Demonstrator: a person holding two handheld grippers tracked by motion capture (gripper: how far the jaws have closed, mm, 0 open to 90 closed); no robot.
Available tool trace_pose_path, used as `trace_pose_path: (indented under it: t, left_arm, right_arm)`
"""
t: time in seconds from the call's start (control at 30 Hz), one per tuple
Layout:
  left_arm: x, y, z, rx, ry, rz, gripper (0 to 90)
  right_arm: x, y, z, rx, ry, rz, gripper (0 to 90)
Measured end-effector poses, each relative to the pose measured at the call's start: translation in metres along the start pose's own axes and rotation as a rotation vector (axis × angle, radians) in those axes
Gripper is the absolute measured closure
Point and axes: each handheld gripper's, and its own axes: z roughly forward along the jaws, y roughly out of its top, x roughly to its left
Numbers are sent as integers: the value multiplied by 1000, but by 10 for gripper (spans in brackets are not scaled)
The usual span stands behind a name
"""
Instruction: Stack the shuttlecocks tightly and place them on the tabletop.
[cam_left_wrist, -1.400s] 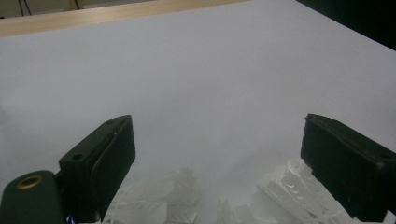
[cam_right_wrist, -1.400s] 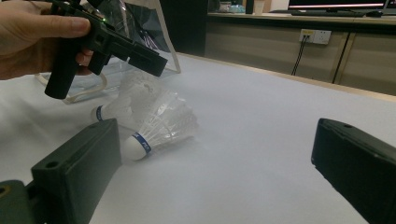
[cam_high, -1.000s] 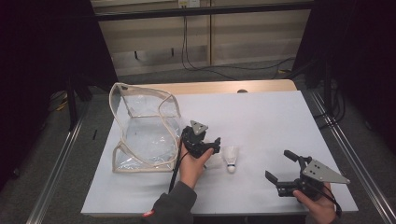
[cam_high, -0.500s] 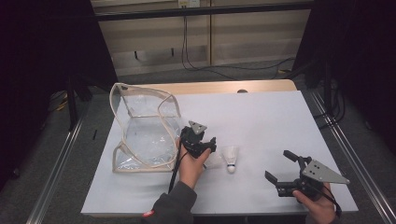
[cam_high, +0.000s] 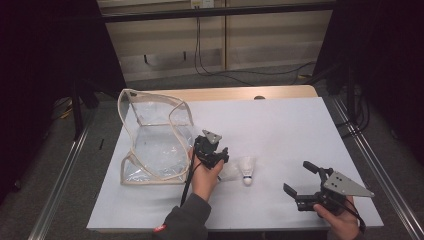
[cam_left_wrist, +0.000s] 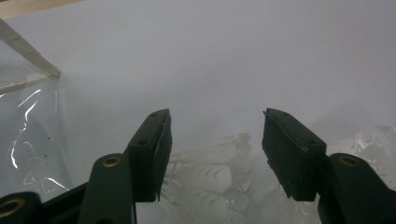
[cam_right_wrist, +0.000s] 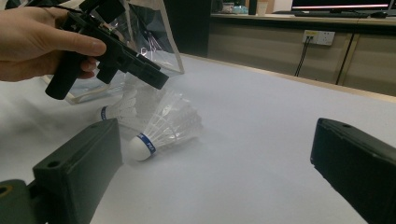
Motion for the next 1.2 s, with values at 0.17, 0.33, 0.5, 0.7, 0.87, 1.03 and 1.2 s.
trace_pose_path:
  t: [0.17,0.33,0.5,0.7,0.87,1.03,1.2]
  left_arm:
    - [2,-1,2,9,22,10,460]
    - [3,-1,4,11,28,14,519]
    - [4,0,4,-15,40,11,593]
    - [3,1,8,-22,43,26,667]
    - [1,3,9,-43,65,30,739]
    - [4,11,7,-63,63,15,842]
    - [6,19,4,-80,52,-25,896]
  right_arm:
    - [0,0,0,0,-1,2,13]
    - [0,0,0,-1,-2,6,14]
    - [-1,0,0,-2,-1,5,14]
    - [-1,-1,0,0,-3,13,15]
    - [-2,-1,0,-3,-5,7,14]
    - [-2,-1,0,0,-5,5,15]
    - [-2,-1,0,-1,-4,7,15]
